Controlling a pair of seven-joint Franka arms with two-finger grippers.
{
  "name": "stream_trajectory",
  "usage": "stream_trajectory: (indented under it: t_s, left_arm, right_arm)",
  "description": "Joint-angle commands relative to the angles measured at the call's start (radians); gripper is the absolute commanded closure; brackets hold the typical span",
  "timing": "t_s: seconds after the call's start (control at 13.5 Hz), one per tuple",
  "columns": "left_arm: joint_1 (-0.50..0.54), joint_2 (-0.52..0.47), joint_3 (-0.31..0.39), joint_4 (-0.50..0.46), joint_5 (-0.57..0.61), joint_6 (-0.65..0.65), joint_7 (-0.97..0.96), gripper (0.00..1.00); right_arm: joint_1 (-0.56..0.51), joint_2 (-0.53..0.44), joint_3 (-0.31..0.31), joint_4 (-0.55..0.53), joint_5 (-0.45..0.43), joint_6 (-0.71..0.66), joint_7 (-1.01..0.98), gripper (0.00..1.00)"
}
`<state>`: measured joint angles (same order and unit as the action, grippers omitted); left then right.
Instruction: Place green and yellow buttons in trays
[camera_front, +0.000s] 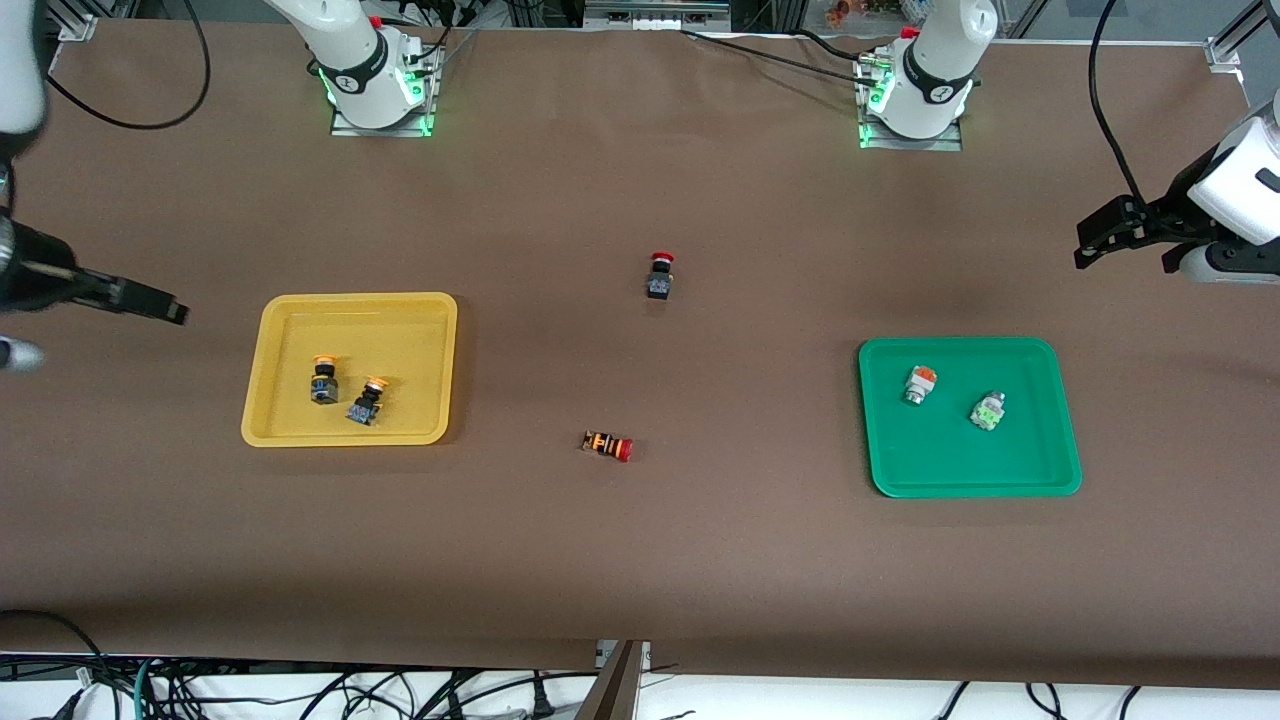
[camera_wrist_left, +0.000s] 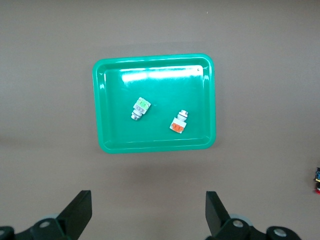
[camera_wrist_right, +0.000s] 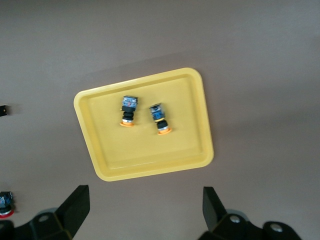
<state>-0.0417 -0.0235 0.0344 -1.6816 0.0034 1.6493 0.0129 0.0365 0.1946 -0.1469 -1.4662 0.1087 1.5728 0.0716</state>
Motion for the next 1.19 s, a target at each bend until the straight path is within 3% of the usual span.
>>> stream_trajectory:
  t_s: [0.0,0.22,1.11]
  left_arm:
    - [-0.007,0.007,0.002,0.025,-0.003,-0.022,-0.008,0.00]
    - [-0.007,0.007,0.002,0.025,-0.005,-0.023,-0.007,0.00]
    - [-0.007,0.007,0.002,0.025,-0.003,-0.032,-0.008,0.00]
  right_arm:
    - [-0.117,-0.110,0.128,-0.103,-0.038,0.041,-0.035,0.00]
    - [-0.141,-0.161,0.185,-0.209,-0.080,0.137,-0.036,0.00]
    - [-0.118,-0.135,0.184,-0.158,-0.092,0.127,-0.032,0.00]
